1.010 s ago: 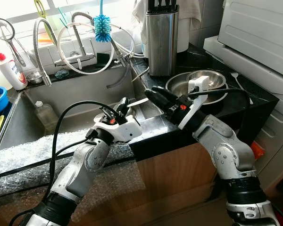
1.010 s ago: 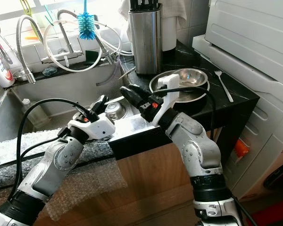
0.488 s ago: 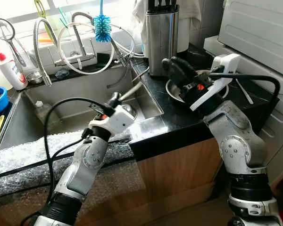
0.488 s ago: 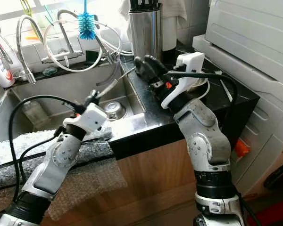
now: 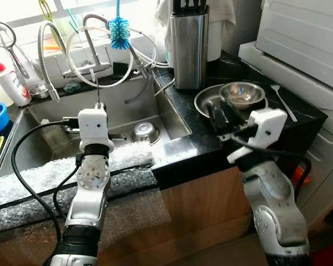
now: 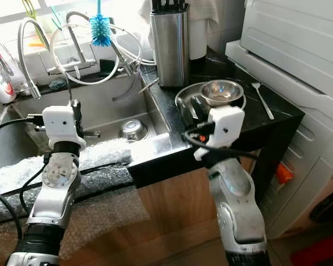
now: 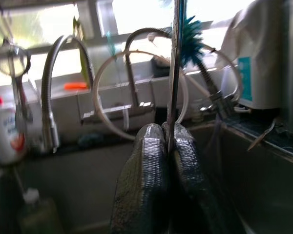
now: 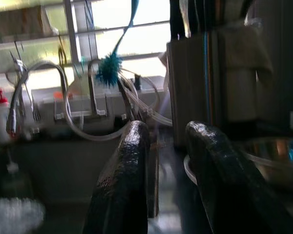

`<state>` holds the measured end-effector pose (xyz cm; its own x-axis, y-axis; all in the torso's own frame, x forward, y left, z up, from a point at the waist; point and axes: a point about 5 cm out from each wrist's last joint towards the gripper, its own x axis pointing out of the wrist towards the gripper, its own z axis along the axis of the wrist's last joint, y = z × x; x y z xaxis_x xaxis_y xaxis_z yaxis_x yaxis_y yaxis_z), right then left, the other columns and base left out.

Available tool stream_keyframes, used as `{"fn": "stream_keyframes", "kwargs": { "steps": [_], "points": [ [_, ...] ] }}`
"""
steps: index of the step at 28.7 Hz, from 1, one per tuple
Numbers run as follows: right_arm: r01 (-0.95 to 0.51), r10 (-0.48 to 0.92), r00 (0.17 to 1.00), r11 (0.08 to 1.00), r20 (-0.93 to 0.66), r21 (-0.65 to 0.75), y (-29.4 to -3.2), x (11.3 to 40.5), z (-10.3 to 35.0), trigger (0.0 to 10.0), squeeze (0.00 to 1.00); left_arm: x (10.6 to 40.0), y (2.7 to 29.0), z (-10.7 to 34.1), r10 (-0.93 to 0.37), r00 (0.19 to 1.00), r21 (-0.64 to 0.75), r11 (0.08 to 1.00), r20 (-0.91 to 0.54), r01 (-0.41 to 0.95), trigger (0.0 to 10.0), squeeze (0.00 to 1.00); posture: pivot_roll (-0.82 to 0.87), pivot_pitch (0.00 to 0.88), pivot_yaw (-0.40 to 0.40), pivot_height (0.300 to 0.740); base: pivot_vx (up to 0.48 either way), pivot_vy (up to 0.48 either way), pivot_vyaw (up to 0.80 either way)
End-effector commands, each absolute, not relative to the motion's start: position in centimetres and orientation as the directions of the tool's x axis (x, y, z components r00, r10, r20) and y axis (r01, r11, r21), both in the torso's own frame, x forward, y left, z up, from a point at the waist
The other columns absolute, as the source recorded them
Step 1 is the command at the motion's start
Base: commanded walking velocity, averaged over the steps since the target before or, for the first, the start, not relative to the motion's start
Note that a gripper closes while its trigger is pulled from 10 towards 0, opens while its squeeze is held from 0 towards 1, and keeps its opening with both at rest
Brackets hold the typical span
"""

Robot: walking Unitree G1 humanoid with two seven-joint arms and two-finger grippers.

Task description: Kitchen organization

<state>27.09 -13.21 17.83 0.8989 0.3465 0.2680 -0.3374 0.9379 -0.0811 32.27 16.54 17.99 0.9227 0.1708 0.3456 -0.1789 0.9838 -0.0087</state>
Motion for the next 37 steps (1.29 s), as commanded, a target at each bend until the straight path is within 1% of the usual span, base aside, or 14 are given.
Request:
{"fn": "stream_keyframes", "kwargs": {
  "steps": [1,2,5,7,10,13,15,16,21,29,30,31,32,37],
  "points": [
    [-0.334,0.357,0.894,0.934,0.269,-0.129,-12.7,26.9,17.5,10.0,0.00,32.5,16.9,17.8,0.188,0.926,-0.050,0.982,0.329,-0.181,10.0,0.00,-0.13,0.000,0.128,0.740,0.000,0.000,0.00],
    [-0.334,0.357,0.894,0.934,0.269,-0.129,-12.7,26.9,17.5,10.0,0.00,32.5,16.9,17.8,0.188,0.926,-0.050,0.982,0.329,-0.181,10.0,0.00,-0.13,0.000,0.128,0.740,0.000,0.000,0.00],
    [-0.278,0.302,0.924,0.952,0.235,-0.132,-13.4,25.8,15.3,10.0,0.00,33.4,16.8,16.9,0.194,0.940,-0.169,0.974,0.279,-0.151,10.0,0.00,-0.14,0.000,0.137,0.740,0.000,0.000,0.00],
    [-0.275,0.308,0.924,0.947,0.229,-0.164,-13.3,25.2,14.7,10.0,0.00,34.0,16.6,16.7,0.198,0.945,-0.212,0.967,0.261,-0.145,10.0,0.00,-0.14,0.000,0.140,0.740,0.000,0.000,0.00],
    [-0.280,0.318,0.922,0.942,0.222,-0.187,-13.3,25.0,14.4,10.0,0.00,34.3,16.5,16.7,0.202,0.946,-0.230,0.962,0.253,-0.144,10.0,0.00,-0.15,0.000,0.145,0.740,0.000,0.000,0.00],
    [-0.269,0.309,0.927,0.943,0.213,-0.198,-13.4,24.4,13.8,10.0,0.00,35.5,16.2,17.4,0.203,0.947,-0.279,0.951,0.251,-0.130,10.0,0.00,-0.15,0.000,0.147,0.740,0.000,0.000,0.00],
    [-0.256,0.303,0.932,0.940,0.200,-0.226,-13.7,23.6,13.0,10.0,0.00,37.6,15.7,19.1,0.168,0.957,-0.318,0.944,0.237,-0.087,10.0,0.00,-0.16,0.000,0.155,0.740,0.000,0.000,0.00],
    [-0.246,0.292,0.937,0.941,0.192,-0.232,-14.0,23.3,12.5,10.0,0.00,38.4,15.3,19.4,0.134,0.967,-0.292,0.954,0.218,-0.067,10.0,0.00,-0.16,0.000,0.162,0.740,0.000,0.000,0.00],
    [-0.206,0.250,0.954,0.947,0.164,-0.247,-14.7,22.5,11.2,10.0,0.00,39.6,14.6,18.9,0.076,0.986,-0.236,0.971,0.148,-0.040,10.0,0.00,-0.18,0.000,0.181,0.740,0.000,0.000,0.00],
    [-0.187,0.232,0.958,0.952,0.170,-0.243,-14.5,22.1,10.8,10.0,0.00,40.1,13.7,16.6,0.018,1.000,-0.169,0.985,-0.014,-0.020,10.0,0.00,-0.20,0.000,0.205,0.740,0.000,0.000,0.00],
    [-0.186,0.231,0.958,0.952,0.172,-0.244,-14.5,22.1,10.8,10.0,0.00,40.1,13.6,16.4,0.006,1.000,-0.166,0.986,-0.024,-0.010,10.0,0.03,-0.20,0.000,0.207,0.740,0.000,0.000,0.00],
    [-0.184,0.229,0.958,0.952,0.175,-0.244,-14.5,22.1,10.8,10.0,0.00,40.1,13.5,16.2,-0.002,1.000,-0.161,0.987,-0.029,-0.003,10.0,0.55,-0.20,0.000,0.208,0.740,0.000,0.000,0.00],
    [-0.179,0.225,0.958,0.954,0.179,-0.243,-14.4,22.0,10.9,10.0,0.00,40.1,13.3,16.1,-0.010,0.999,-0.166,0.986,-0.035,0.004,10.0,1.00,-0.21,0.000,0.211,0.740,0.000,0.000,0.00],
    [-0.169,0.217,0.958,0.955,0.188,-0.243,-14.5,22.2,11.0,10.0,0.00,40.1,13.1,15.9,-0.013,0.999,-0.170,0.985,-0.037,0.006,10.0,1.00,-0.21,0.000,0.211,0.740,0.000,0.000,0.00]
  ]
}}
